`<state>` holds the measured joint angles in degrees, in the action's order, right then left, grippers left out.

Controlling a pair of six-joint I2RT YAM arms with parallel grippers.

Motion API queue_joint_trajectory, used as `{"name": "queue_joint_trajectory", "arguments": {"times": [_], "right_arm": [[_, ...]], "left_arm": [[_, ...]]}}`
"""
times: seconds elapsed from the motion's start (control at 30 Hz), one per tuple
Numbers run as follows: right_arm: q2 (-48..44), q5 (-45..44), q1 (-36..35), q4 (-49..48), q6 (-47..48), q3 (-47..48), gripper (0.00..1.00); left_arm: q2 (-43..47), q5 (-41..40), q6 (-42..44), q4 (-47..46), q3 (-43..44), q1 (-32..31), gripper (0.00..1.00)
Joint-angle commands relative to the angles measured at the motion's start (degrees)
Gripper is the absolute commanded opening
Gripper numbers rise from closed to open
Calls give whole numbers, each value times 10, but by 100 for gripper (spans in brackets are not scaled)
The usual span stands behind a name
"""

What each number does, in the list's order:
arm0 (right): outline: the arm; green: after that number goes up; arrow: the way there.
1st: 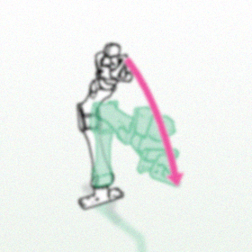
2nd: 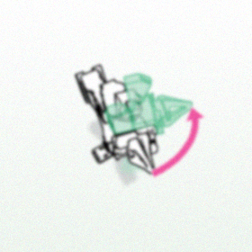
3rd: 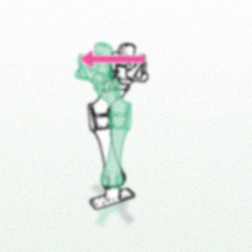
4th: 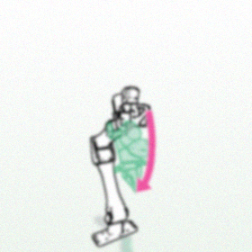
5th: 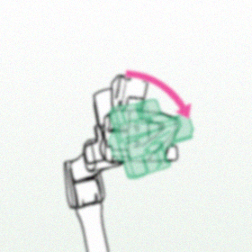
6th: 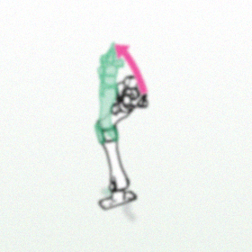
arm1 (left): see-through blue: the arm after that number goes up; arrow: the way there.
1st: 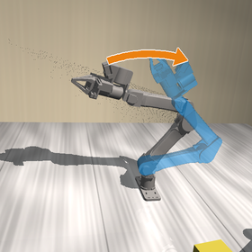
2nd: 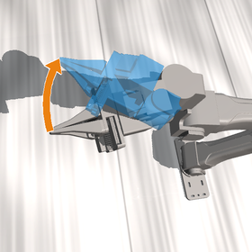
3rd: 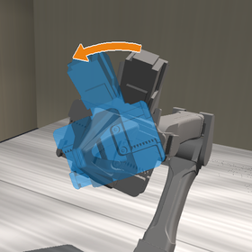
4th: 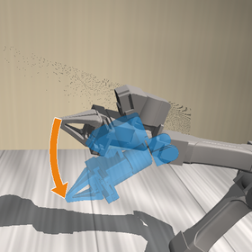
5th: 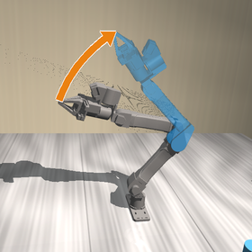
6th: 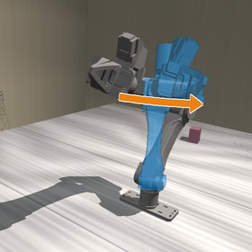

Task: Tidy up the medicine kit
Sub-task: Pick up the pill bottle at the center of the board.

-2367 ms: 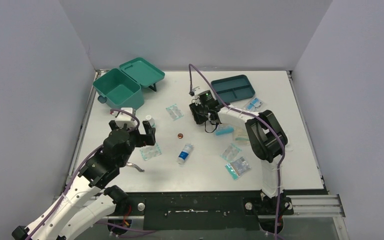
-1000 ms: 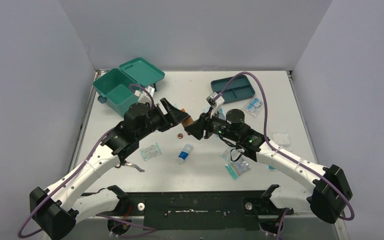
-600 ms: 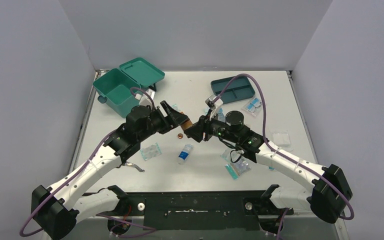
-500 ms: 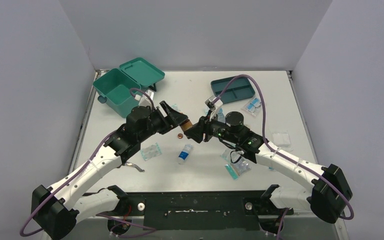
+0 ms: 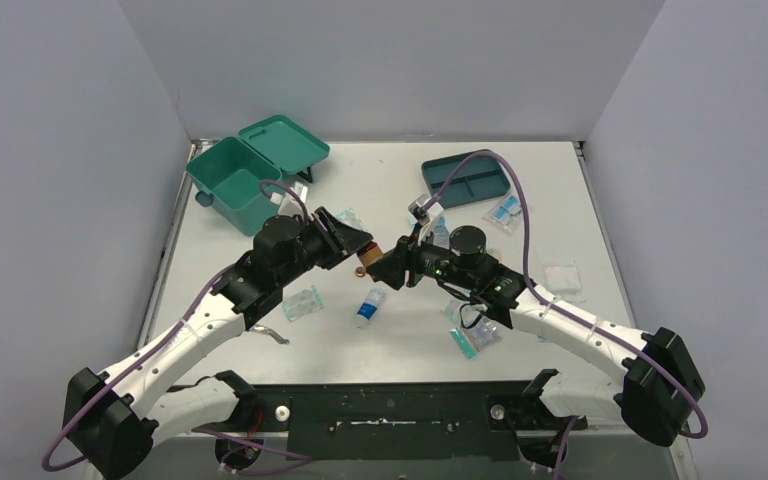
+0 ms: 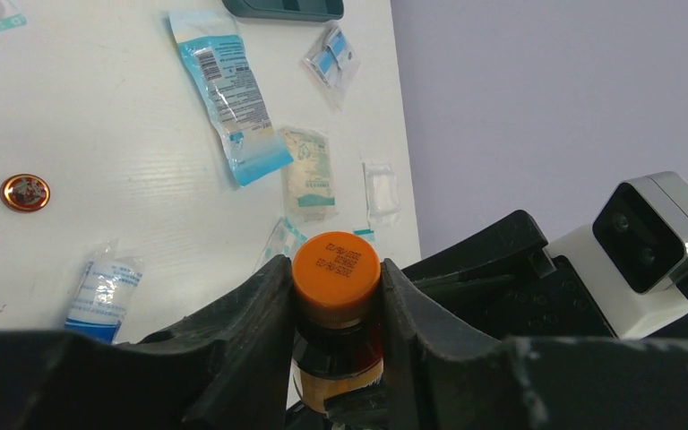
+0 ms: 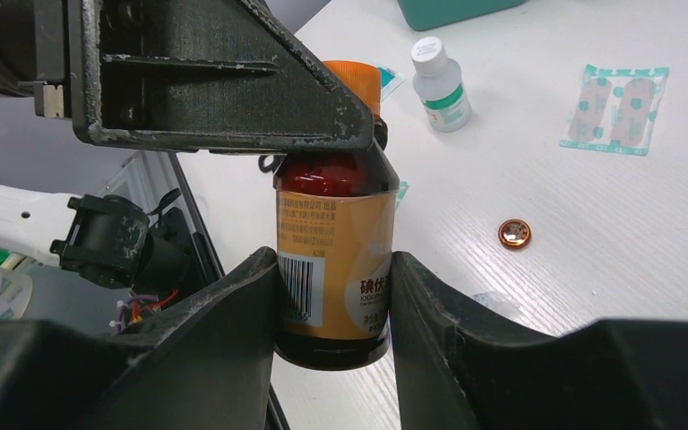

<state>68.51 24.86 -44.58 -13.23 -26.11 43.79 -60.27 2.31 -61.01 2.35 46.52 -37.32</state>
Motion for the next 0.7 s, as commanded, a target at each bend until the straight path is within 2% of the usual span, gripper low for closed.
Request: {"name": "queue_joint_trajectory", "arguments": {"times": [0.0, 0.07, 0.13, 0.23, 0.37, 0.53, 0.67], "right_arm": [[-6, 9, -5, -62, 2, 2, 32], [-6, 5, -6, -61, -2, -1, 38], [-9, -3, -6, -59, -11, -3, 52], [-20, -13, -6, -53, -27, -5, 78], [-52, -32, -7, -47, -47, -22, 98], [-113, -58, -6, -24, -57, -47, 100], [-158, -71, -6, 10, -56, -59, 100]], "left_arm": [[2, 8, 12, -30, 11, 6, 16], [4, 9, 25, -28, 13, 7, 8], [6, 10, 41, -25, 16, 7, 0], [9, -7, 59, 5, 22, 7, 0], [17, -31, 76, 24, 26, 13, 0], [18, -56, 110, 53, 46, 46, 0], [6, -56, 166, 93, 90, 125, 0]]}}
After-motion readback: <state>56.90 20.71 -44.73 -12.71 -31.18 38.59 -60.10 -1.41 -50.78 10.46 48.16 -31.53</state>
